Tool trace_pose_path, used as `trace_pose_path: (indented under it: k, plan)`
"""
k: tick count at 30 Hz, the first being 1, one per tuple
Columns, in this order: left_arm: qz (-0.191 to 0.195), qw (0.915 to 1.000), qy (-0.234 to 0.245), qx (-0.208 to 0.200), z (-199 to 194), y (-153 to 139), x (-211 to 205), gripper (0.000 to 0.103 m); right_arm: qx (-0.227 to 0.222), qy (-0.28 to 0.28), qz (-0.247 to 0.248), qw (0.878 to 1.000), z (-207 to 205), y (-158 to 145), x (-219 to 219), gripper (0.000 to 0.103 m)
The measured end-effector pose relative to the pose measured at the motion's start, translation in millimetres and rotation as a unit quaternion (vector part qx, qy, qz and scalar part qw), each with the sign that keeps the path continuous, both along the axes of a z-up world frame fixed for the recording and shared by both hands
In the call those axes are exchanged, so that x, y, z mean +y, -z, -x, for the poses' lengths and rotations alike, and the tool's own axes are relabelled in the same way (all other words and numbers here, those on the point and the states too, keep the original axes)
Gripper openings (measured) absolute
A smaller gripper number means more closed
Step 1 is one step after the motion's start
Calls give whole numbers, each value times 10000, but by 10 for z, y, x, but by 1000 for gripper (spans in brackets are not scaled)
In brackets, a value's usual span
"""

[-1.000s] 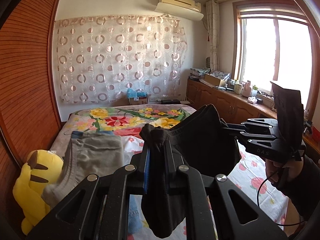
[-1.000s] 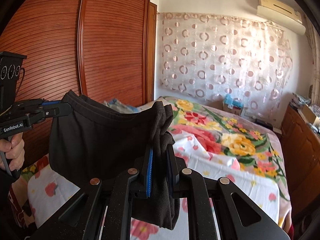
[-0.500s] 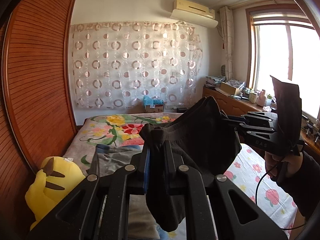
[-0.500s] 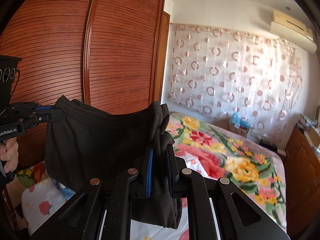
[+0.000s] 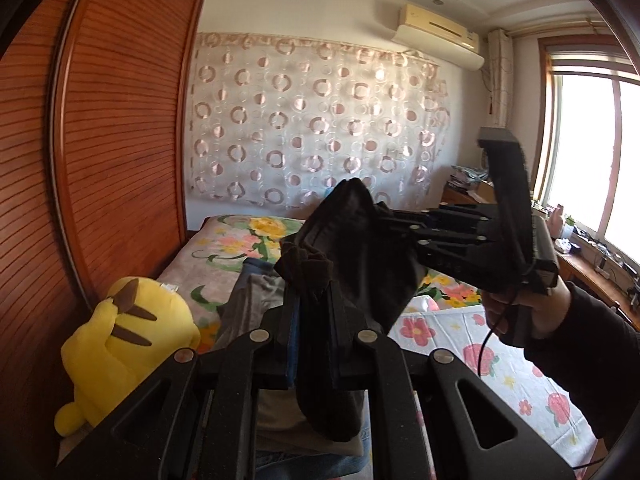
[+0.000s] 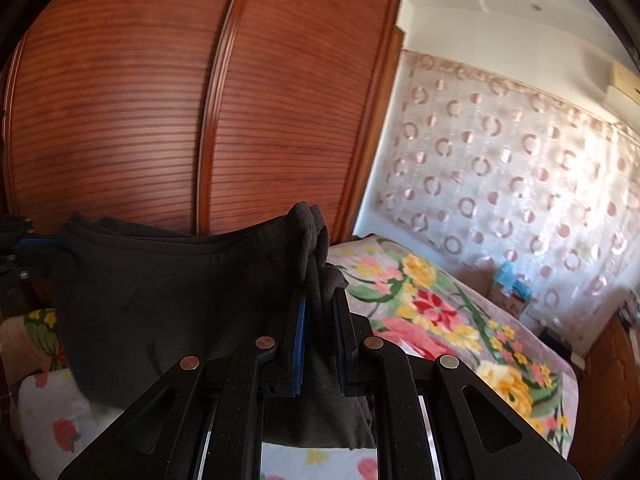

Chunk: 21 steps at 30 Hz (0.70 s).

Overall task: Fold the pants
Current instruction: 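Carry the black shorts with both tools toward the stack of folded jeans, then lower the black shorts onto the folded clothes stack with both tools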

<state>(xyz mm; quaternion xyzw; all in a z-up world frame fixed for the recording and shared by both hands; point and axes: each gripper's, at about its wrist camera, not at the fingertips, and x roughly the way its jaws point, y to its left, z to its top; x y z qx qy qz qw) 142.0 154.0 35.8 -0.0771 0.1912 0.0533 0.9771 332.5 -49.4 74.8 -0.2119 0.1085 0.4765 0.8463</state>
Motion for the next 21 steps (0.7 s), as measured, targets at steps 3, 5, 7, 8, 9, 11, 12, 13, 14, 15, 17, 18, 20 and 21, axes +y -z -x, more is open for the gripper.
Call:
trace_pose_path:
  k: [3, 5, 7, 8, 9, 11, 12, 13, 14, 15, 17, 18, 20, 21]
  plan:
    - [114, 9998, -171, 65, 21, 118, 106, 13, 96, -99, 96, 9999, -146, 95, 197, 12]
    - [240, 9993, -288, 62, 47, 202, 169, 13, 177, -174, 134, 9996, -227, 131, 316, 12]
    - [357, 9986, -383, 51, 69, 252, 215, 13, 272, -239, 149, 9992, -311, 177, 405, 12]
    - [404, 9983, -410, 41, 83, 286, 233, 13, 312, -261, 148, 9991, -363, 163, 461, 12]
    - [411, 9982, -441, 52, 91, 313, 233, 13, 360, -291, 151, 9988, -382, 154, 507, 12]
    - [407, 9976, -540, 120, 92, 379, 255, 13, 405, -304, 161, 9986, -402, 157, 556, 12]
    - [404, 9971, -606, 204, 80, 425, 272, 13, 447, -315, 172, 9984, -427, 156, 583, 12]
    - [405, 9968, -637, 254, 73, 453, 278, 13, 485, -305, 186, 9982, -455, 174, 590, 16]
    - [413, 9966, -649, 296, 69, 479, 284, 13, 500, -255, 222, 9982, -443, 178, 605, 19]
    - [418, 9964, -659, 340, 70, 501, 294, 13, 492, -134, 249, 9984, -467, 195, 585, 22]
    - [414, 9959, -695, 396, 69, 532, 305, 13, 534, -129, 230, 9982, -484, 182, 557, 23]
    - [402, 9958, -709, 410, 70, 536, 317, 13, 556, -136, 213, 9981, -499, 188, 502, 23]
    - [397, 9956, -716, 456, 72, 563, 323, 13, 606, -42, 191, 9980, -534, 204, 401, 24]
    - [385, 9956, -712, 469, 72, 571, 321, 13, 677, -28, 176, 9975, -555, 216, 335, 24]
